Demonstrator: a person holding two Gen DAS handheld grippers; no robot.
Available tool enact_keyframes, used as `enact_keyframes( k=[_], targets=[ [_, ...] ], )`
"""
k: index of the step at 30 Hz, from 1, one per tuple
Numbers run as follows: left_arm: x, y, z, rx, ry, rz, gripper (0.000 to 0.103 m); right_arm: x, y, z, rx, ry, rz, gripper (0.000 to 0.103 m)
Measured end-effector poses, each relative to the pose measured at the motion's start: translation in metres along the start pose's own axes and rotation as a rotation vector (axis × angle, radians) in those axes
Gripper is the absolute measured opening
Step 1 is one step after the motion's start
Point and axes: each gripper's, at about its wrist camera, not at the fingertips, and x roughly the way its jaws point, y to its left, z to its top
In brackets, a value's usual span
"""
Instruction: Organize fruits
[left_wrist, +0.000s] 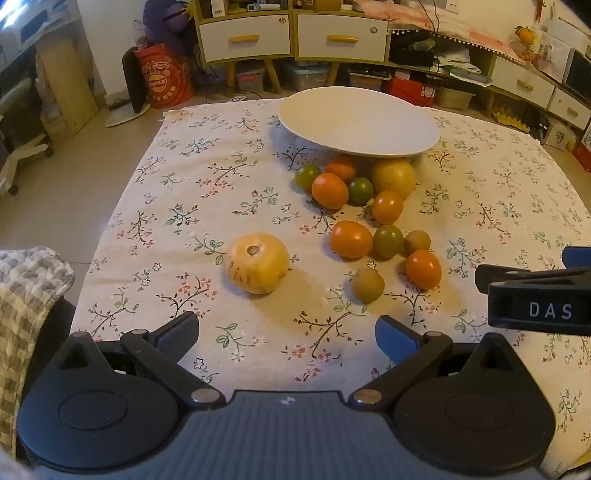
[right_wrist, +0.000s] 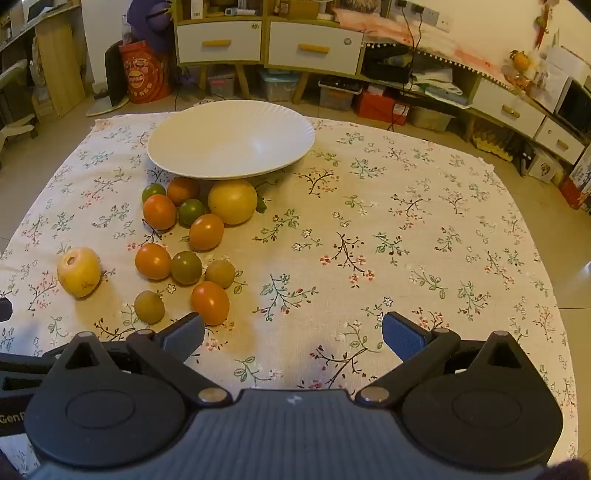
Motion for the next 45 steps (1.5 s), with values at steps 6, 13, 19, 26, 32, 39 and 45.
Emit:
enact_keyframes(
  k=[6,13,19,26,32,39,45],
  targets=[
    [0.0,0.001,0.0,-0.001,-0.001,0.002,0.084,-0.002,0.003,0.003,-0.002,0.0,0.003,0.103],
    [0.0,0.001,0.0,0.004,0.001,0.009,0.084,0.002,-0.003,-0.006,-0.001,0.0,0.013,0.103],
    [0.0,0.0,0.0,0.015,-0.014,0.031,0.084,-0.002,0.0,-0.002,0.0,0.007,0.003,0.103],
    [0.001,0.005,0.0,0.007,-0.008,0.033,0.084,-0.001,0.0,0.0,0.005,0.009,-0.004,0.103],
    [0.001,0.007,0.0,0.005,-0.008,0.033,0.084,0.0,0.003,0.0,0.0,0.008,-0.013,0.103],
    [0.001,0.008,-0.001,0.014,-0.005,0.036,0.084,0.0,0.003,0.0,0.002,0.01,-0.027,0.103],
    [0.002,0.011,0.0,0.011,0.0,0.032,0.084,-0.001,0.004,0.001,0.003,0.015,-0.034,0.103]
  ],
)
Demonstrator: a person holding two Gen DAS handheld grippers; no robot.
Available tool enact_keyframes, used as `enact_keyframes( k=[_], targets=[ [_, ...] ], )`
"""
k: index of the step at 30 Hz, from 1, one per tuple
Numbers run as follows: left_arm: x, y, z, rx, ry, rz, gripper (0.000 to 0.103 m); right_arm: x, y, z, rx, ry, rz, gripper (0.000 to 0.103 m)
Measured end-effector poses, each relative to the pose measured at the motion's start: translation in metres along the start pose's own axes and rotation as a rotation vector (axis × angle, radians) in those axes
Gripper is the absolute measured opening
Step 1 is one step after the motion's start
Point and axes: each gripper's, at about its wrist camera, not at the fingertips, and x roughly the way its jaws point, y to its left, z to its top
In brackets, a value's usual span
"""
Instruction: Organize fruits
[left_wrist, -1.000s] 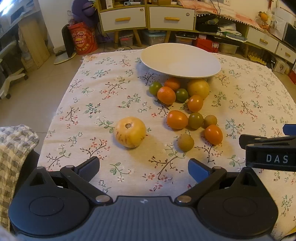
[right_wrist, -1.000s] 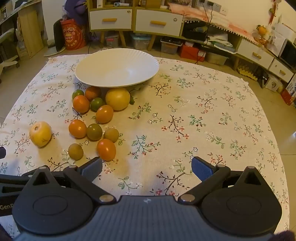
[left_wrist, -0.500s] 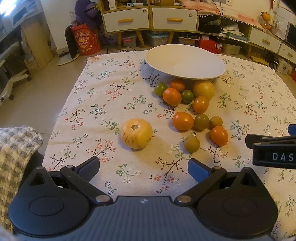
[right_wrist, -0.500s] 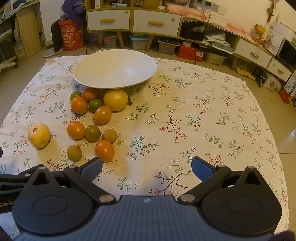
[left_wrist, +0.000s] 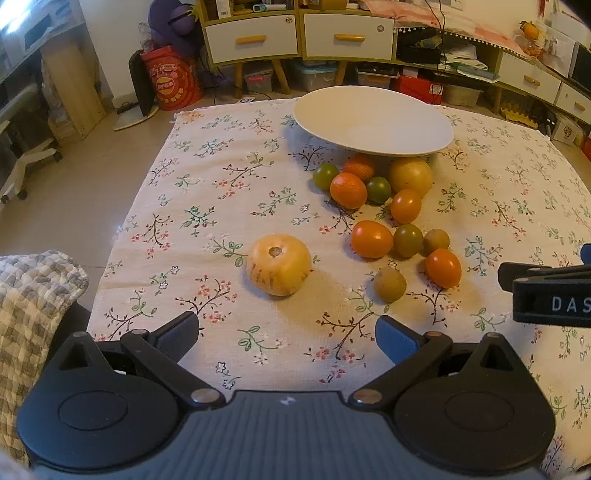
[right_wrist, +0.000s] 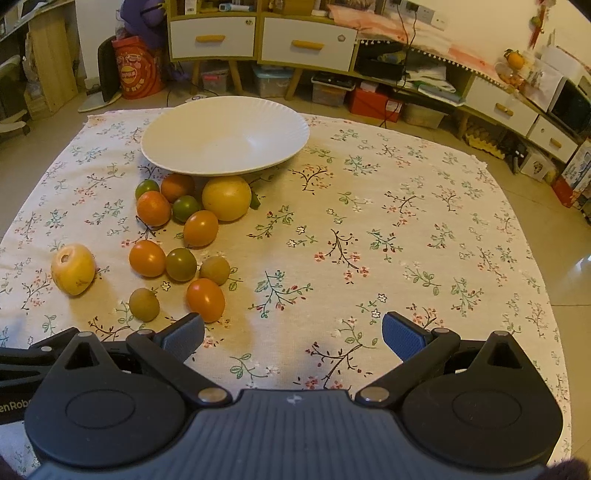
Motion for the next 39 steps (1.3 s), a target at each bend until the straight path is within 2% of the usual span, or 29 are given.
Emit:
enact_keyframes(
  k=[13,17,22,30,39],
  targets=[
    [-0.001,0.004,0.007,0.012,0.016,-0.006,0.084,-0.001,-0.001,0.008,0.002,0.006,-0.003,0.103],
    [-0.004,0.002,0.012,0.053,-0.015,0.014,0.084,0.0,-0.007,0.014,0.014,0.006,-0.006,0.103],
    [-0.004,0.007,0.019,0.072,-0.066,0.023,0.084,0.005,-0.014,0.018,0.023,0.031,0.032,0.103],
    [0.012,0.022,0.035,0.077,-0.037,-0.059,0.084,0.015,-0.019,0.028,0.012,0.047,0.114,0.103],
    [0.028,0.03,0.035,0.105,-0.039,-0.144,0.084,0.03,-0.024,0.037,0.035,0.067,0.203,0.103]
  ],
)
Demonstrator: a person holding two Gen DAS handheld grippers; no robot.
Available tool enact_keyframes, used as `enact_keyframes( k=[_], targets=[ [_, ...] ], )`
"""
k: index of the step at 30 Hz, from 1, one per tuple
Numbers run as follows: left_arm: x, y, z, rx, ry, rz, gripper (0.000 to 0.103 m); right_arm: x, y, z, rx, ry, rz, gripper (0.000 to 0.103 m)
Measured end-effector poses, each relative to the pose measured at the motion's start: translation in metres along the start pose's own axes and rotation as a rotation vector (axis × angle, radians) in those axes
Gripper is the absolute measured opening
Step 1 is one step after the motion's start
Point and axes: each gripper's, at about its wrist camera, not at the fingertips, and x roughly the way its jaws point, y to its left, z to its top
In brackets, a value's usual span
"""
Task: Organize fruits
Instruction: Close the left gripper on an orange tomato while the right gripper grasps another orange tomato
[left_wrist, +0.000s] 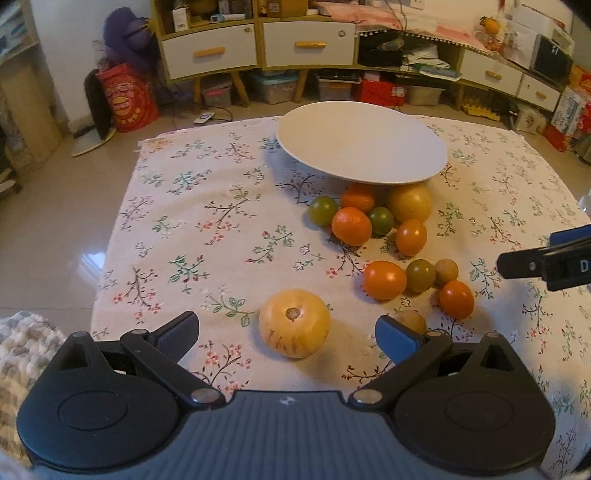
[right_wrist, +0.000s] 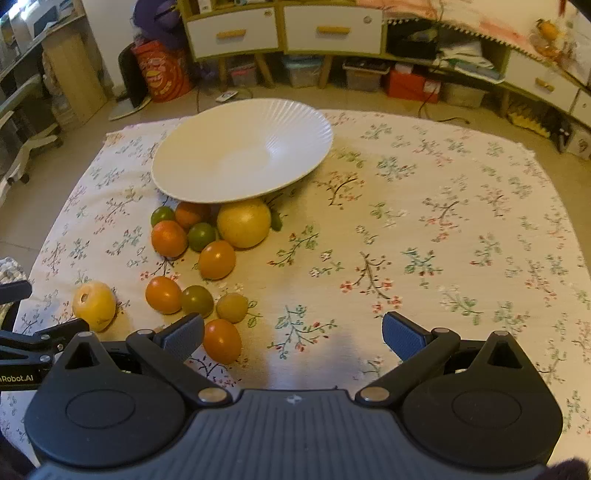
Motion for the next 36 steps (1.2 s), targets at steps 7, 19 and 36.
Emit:
enact_keyframes(
  k=[7,19,36],
  targets=[
    [0.01,-0.003,0.002,0.05,-0.023,-0.159,0.081,0.019,-0.002,-0.005,0.024,0.078,0.107,0.092],
    [0.03,-0.023,0.02,0.087,-0.011,-0.274,0.052,0.035,0.005,-0.006,0.04,0.135,0.251,0.057],
    [0.046,-0.03,0.024,0.089,0.014,-0.305,0.027,0.038,0.012,-0.01,-0.001,0.158,0.265,0.026]
  ],
)
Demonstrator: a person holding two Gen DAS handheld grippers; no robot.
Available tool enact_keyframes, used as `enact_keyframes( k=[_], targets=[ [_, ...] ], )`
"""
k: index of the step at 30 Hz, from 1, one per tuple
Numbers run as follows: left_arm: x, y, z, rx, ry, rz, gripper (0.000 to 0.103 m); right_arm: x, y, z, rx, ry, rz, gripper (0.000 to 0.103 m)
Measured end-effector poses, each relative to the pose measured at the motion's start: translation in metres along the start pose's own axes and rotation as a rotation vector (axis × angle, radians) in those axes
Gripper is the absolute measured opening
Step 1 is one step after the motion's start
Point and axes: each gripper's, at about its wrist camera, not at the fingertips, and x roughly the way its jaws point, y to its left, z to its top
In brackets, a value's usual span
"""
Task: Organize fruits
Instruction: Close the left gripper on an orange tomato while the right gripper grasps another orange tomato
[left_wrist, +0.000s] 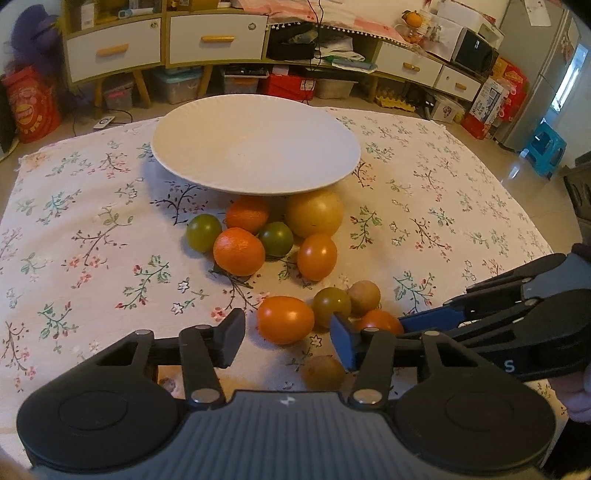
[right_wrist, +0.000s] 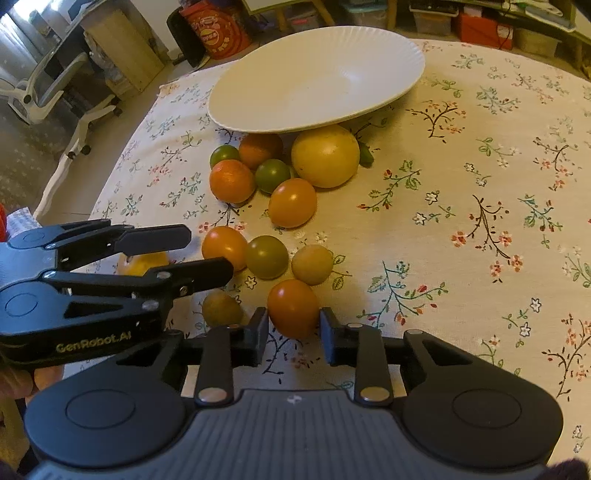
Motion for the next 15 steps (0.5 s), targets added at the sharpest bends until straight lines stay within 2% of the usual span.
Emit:
enact_keyframes(
  k=[11,15],
  targets=[
    [0.011,-0.007,0.001,0.048,0.027,0.033,0.014,-0.01,-0.002,-0.001,0.002,-0.018,-0.001,0.026],
    [0.015,-0.006,0.001,0.051,0.031,0.038,0.013,-0.008,-0.002,0.0,0.002,-0.019,-0.006,0.026]
  ],
)
